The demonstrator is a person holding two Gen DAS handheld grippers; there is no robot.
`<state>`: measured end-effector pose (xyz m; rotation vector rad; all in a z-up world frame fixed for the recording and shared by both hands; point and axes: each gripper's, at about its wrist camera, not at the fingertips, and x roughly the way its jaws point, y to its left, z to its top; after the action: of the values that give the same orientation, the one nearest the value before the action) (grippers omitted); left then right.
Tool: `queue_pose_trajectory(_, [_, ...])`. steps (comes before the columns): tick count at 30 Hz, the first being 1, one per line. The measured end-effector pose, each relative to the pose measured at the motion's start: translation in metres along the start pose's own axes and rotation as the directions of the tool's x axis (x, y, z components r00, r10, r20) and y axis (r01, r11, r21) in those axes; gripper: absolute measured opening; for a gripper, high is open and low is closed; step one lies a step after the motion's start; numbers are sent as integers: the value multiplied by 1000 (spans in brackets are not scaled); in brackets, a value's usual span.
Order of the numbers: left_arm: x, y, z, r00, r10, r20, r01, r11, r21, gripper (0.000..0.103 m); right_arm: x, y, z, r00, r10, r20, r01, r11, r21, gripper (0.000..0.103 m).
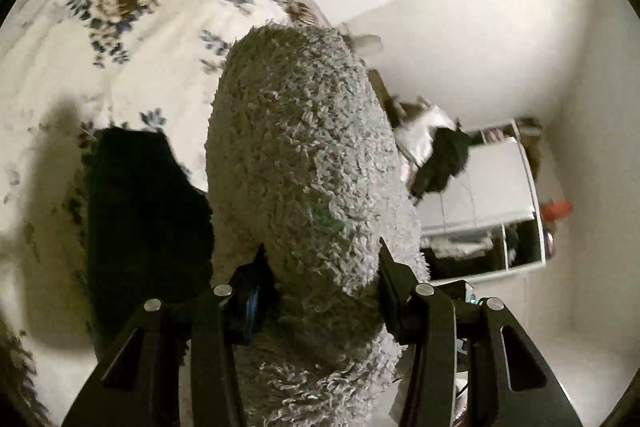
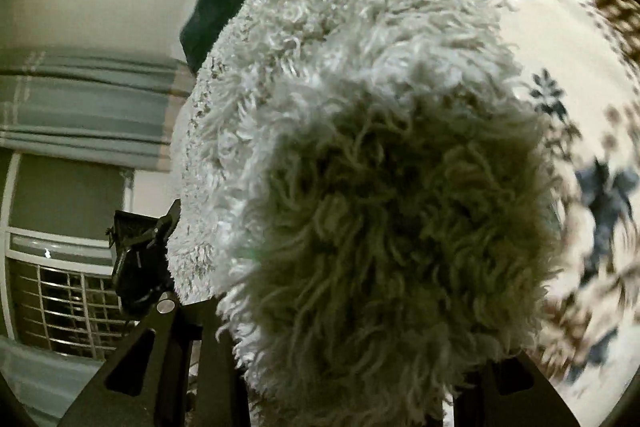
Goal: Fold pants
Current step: 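Lower the grey pants onto the dark folded clothes stack with both grippers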
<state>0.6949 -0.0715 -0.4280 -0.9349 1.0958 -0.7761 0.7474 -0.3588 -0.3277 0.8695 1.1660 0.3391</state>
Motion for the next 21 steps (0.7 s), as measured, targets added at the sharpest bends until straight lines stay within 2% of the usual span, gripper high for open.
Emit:
queue_pose_trajectory(1, [6, 11, 4, 1000, 16, 2, -16, 1000, -11, 43, 20, 3, 7, 1000, -8, -30, 8, 1000, 3, 34])
queue_pose_trajectory(2, [9, 21, 7, 999, 32, 3, -32, 999, -18, 43, 37, 2, -1, 998, -25, -63, 26, 1000, 12, 37])
queue_pose_trajectory(4, [14, 43, 8, 996, 93, 1, -93, 995, -24, 41, 53, -24, 18, 991, -85, -107, 91, 994, 57, 48])
queue_pose_trajectory(5, [13, 49, 7, 993, 114, 4, -114, 993, -22, 41, 74, -40, 26, 989, -97, -114, 107, 991, 81, 54])
queue_pose_trajectory(8, [4, 64, -1, 991, 135, 12, -135, 990, -46, 41, 69, -59, 34, 991, -84, -102, 96, 988, 122, 64])
queue_pose_trajectory(9, [1, 68, -5, 990, 140, 11, -139, 989, -54, 41, 59, -69, 35, 992, -80, -94, 92, 987, 131, 70])
queue_pose_trajectory(10, [1, 71, -8, 989, 145, 8, -144, 988, -62, 41, 42, -85, 45, 994, -62, -87, 74, 988, 139, 70])
queue_pose_trajectory(12, [-1, 72, -12, 991, 132, -2, -132, 987, -91, 41, 32, -106, 21, 997, -22, -80, 35, 985, 169, 70])
queue_pose_trajectory(14, [-3, 67, -11, 994, 105, 4, -104, 988, -116, 43, 33, -150, 2, 996, -5, -87, 21, 982, 188, 70])
queue_pose_trajectory(16, [-8, 53, -8, 998, 51, 20, -48, 989, -141, 45, 19, -131, -15, 996, 5, -89, 12, 981, 196, 70])
queue_pose_trajectory(17, [-8, 44, -5, 999, 11, 30, -6, 988, -154, 53, 20, -123, -19, 996, 22, -89, -3, 979, 204, 70])
queue_pose_trajectory(18, [-8, 36, -3, 999, -4, 35, 9, 988, -156, 67, 22, -122, -19, 996, 36, -84, -17, 977, 212, 70])
queue_pose_trajectory(19, [-3, 29, 0, 1000, -15, 25, 19, 988, -152, 75, 23, -120, -20, 996, 45, -74, -28, 976, 216, 70])
queue_pose_trajectory(20, [4, 23, 2, 1000, -13, -3, 13, 990, -142, 89, 15, -106, -23, 997, 50, -66, -34, 975, 220, 70])
queue_pose_trajectory(21, [15, 18, 3, 999, 18, -43, -23, 992, -122, 90, 16, -105, -23, 997, 59, -55, -45, 973, 229, 70])
